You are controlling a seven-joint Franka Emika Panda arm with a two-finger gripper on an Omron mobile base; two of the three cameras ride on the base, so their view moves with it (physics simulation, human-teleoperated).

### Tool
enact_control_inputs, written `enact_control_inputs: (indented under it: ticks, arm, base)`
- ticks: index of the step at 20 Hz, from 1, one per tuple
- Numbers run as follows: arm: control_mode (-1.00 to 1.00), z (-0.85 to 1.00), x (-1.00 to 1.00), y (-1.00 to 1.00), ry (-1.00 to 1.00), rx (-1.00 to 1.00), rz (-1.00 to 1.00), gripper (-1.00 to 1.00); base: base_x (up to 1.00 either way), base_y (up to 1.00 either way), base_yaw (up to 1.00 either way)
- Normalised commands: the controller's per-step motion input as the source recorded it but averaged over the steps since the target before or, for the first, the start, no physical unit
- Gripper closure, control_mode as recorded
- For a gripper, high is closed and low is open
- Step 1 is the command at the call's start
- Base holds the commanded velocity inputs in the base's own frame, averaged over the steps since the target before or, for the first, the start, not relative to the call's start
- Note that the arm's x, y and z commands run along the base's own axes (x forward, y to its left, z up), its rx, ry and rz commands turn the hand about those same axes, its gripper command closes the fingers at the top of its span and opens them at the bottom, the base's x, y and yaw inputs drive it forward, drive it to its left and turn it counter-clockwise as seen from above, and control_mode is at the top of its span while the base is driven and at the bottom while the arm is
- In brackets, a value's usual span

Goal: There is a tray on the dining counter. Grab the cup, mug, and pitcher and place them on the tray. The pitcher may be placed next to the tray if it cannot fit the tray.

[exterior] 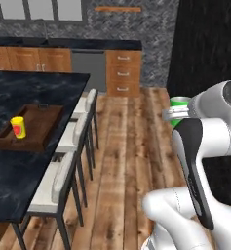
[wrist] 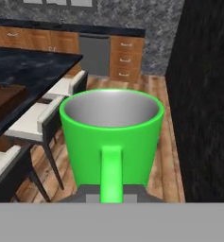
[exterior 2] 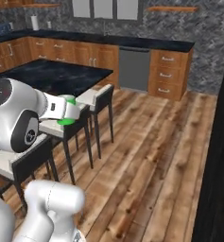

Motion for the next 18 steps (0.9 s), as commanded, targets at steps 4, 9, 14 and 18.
enact_control_inputs:
  ticks: [4, 9, 14, 18]
  arm:
    - [1.00, 0.00, 0.00, 0.00, 0.00, 0.00, 0.00, 1.00]
    - [1.00, 0.00, 0.00, 0.00, 0.00, 0.00, 0.00, 1.00]
    - [1.00, 0.00, 0.00, 0.00, 0.00, 0.00, 0.00, 1.00]
    - [1.00, 0.00, 0.00, 0.00, 0.00, 0.00, 0.00, 1.00]
  base:
    - [1.00, -0.63, 0.30]
    - [0.92, -0.65, 0.35]
    - [0.63, -0.47, 0.42]
    - [0.52, -0.36, 0.53]
